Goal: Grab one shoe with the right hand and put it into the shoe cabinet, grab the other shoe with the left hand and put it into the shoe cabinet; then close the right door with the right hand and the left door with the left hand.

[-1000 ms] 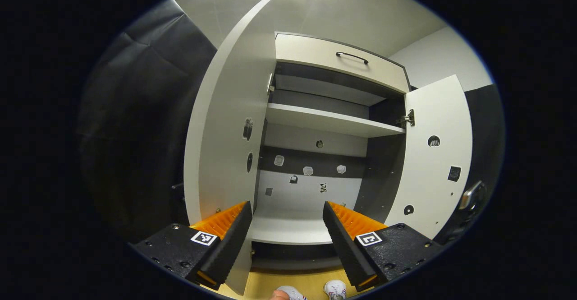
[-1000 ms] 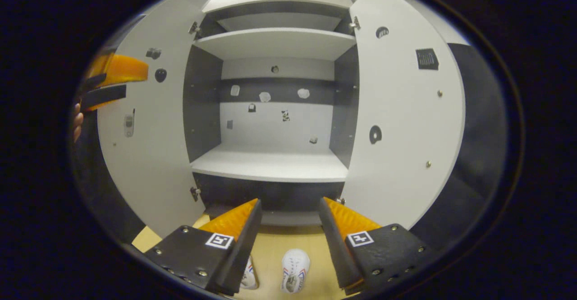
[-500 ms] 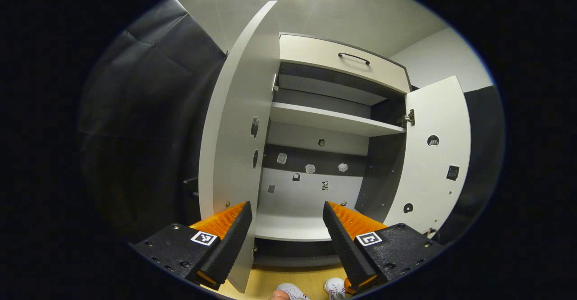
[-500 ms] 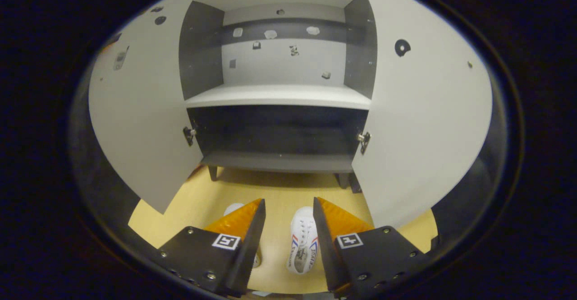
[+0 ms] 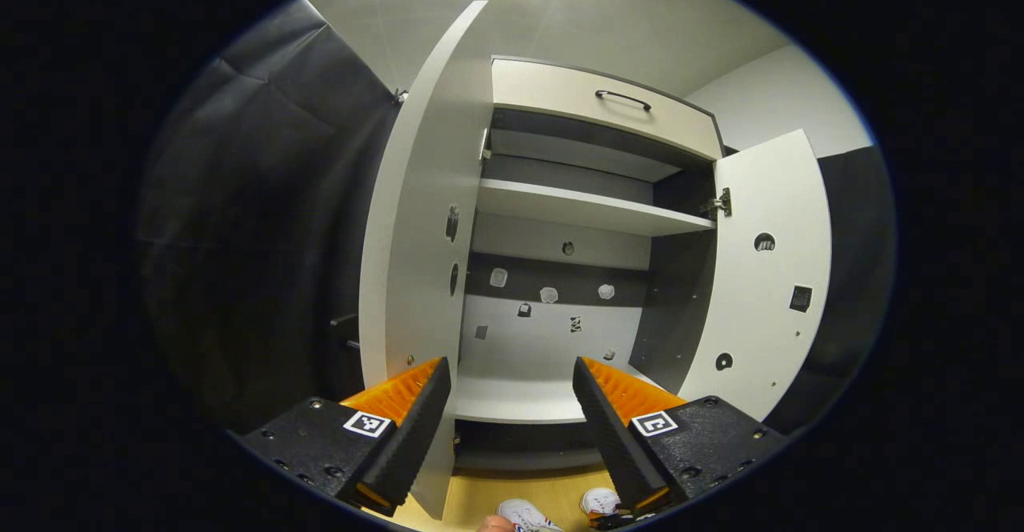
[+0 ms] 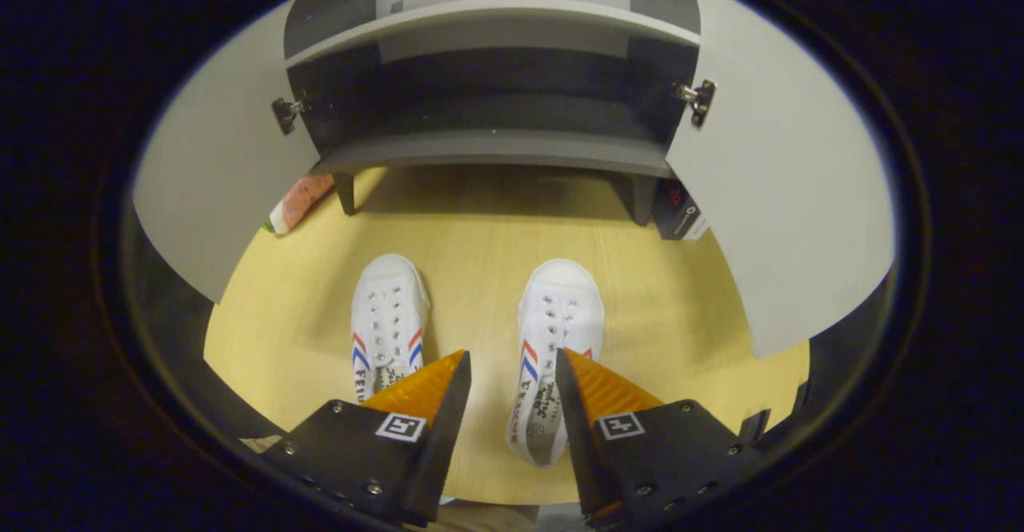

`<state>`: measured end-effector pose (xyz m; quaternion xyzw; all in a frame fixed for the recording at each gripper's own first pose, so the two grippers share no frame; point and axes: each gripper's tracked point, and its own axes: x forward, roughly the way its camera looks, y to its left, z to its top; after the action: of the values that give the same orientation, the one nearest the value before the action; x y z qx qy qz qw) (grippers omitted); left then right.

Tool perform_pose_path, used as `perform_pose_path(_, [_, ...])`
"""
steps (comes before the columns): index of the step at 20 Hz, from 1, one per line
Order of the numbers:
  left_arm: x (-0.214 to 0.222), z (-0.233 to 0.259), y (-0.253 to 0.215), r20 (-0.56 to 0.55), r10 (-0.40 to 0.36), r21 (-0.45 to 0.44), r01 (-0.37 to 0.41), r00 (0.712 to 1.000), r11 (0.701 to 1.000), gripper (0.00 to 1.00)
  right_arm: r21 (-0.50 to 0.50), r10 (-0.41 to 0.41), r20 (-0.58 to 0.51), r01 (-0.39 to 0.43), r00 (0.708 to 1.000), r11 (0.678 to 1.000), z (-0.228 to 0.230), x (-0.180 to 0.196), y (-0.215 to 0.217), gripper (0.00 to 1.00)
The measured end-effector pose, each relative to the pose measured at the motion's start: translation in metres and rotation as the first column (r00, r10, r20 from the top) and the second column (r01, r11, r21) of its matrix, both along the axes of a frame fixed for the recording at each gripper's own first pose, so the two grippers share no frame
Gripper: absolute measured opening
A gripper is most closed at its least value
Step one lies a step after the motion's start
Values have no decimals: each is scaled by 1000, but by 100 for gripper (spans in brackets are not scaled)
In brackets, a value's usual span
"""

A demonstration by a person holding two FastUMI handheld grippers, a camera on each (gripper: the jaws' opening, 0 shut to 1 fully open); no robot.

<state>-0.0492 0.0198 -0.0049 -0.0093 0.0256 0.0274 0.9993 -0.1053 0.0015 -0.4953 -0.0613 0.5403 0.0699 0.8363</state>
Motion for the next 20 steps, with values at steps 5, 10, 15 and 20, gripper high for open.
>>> perform_pose_path(5, [0, -1, 0, -1, 1, 9, -1, 1000, 1000, 93, 2, -2, -92, 3, 996, 1000, -35, -5, -1, 64])
perform_pose_path(10, [0, -1, 1, -1, -1, 6, 1, 1000, 1000, 92, -33, 0, -171, -6, 985, 999, -64, -7, -5, 65])
perform_pose_path(15, [0, -2, 1, -3, 3, 15, -3, 1000, 1000, 92, -111, -19, -111, 6, 994, 994, -76, -2, -15, 26])
perform_pose_path(20, [0, -2, 1, 0, -1, 20, 1, 1000, 1000, 92, -52, -58, -86, 53, 995, 997, -75, 0, -16, 2])
